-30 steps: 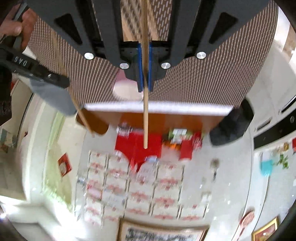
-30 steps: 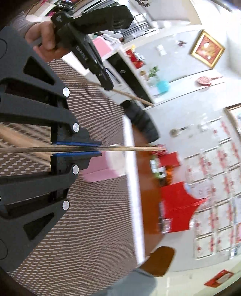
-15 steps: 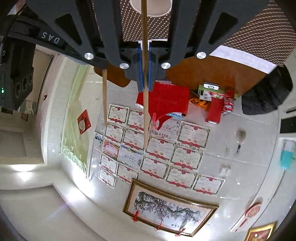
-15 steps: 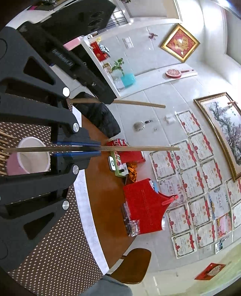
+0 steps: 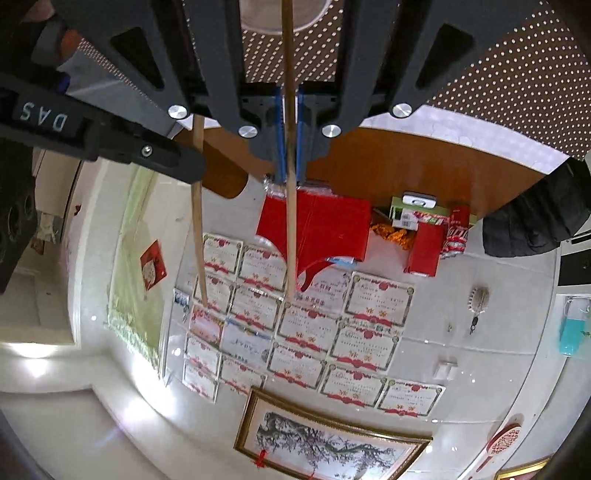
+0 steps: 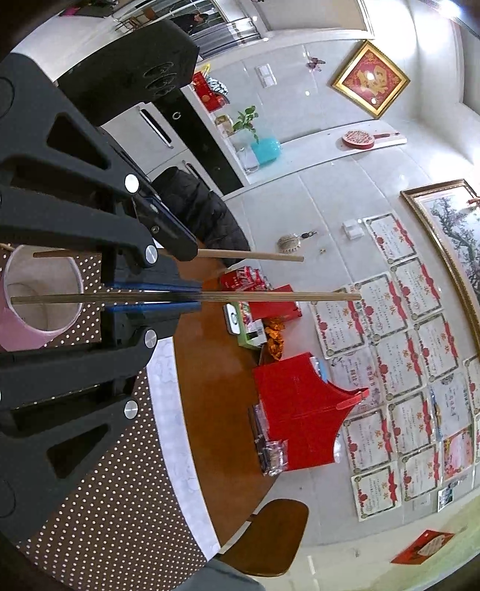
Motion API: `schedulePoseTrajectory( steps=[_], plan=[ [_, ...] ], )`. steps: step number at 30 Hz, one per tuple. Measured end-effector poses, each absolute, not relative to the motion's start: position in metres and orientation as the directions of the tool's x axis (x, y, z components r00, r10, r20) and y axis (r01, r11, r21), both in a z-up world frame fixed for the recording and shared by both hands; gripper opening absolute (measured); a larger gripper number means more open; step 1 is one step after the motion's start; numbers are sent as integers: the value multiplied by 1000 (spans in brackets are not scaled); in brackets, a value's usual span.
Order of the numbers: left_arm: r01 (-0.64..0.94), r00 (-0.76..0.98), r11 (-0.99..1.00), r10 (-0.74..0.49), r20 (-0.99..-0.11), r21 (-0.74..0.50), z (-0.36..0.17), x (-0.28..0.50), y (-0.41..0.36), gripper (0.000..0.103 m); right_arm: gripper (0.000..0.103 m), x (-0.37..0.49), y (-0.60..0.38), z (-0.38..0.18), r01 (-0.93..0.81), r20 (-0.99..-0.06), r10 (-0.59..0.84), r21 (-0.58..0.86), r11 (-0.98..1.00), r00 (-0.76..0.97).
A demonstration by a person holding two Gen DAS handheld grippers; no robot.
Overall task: Organize utensils
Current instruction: 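Lift the held chopsticks with both tools and carry them over the pink cup, then open both tools to drop the chopsticks into the pink cup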
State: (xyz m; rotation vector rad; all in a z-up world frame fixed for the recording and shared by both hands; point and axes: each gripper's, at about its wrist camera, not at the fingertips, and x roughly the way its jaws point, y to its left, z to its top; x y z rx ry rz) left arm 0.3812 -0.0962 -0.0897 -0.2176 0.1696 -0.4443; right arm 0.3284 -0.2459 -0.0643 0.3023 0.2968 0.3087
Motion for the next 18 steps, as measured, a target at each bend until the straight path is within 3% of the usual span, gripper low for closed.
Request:
schedulePoseTrajectory(
  steps=[3, 5, 7, 8, 10, 13, 18],
  plan=[
    [388, 892, 892, -427, -152, -231, -97, 381, -94, 7, 7, 329, -244, -68, -249, -274, 345, 330, 911, 898],
    [372, 895, 903, -410, -173, -215, -97, 375, -90, 39, 11, 326, -245, -69, -245, -299, 353, 342, 907, 887],
    [361, 903, 910, -396, -168, -202, -94, 367, -83, 53, 57, 319, -249, -69, -236, -293, 349, 358, 903, 890],
    [355, 907, 915, -386, -165, -192, -91, 361, -80, 64, 91, 312, -252, -67, -233, -270, 341, 364, 902, 900],
    [340, 917, 923, -368, -156, -183, -84, 347, -70, 76, 93, 297, -256, -62, -219, -249, 321, 363, 906, 914],
    [319, 926, 932, -345, -151, -174, -71, 323, -55, 84, 97, 283, -264, -57, -213, -247, 326, 395, 894, 913],
    [286, 930, 950, -307, -200, -129, -56, 285, -41, 88, 97, 248, -268, -49, -176, -255, 285, 377, 909, 924]
  ],
)
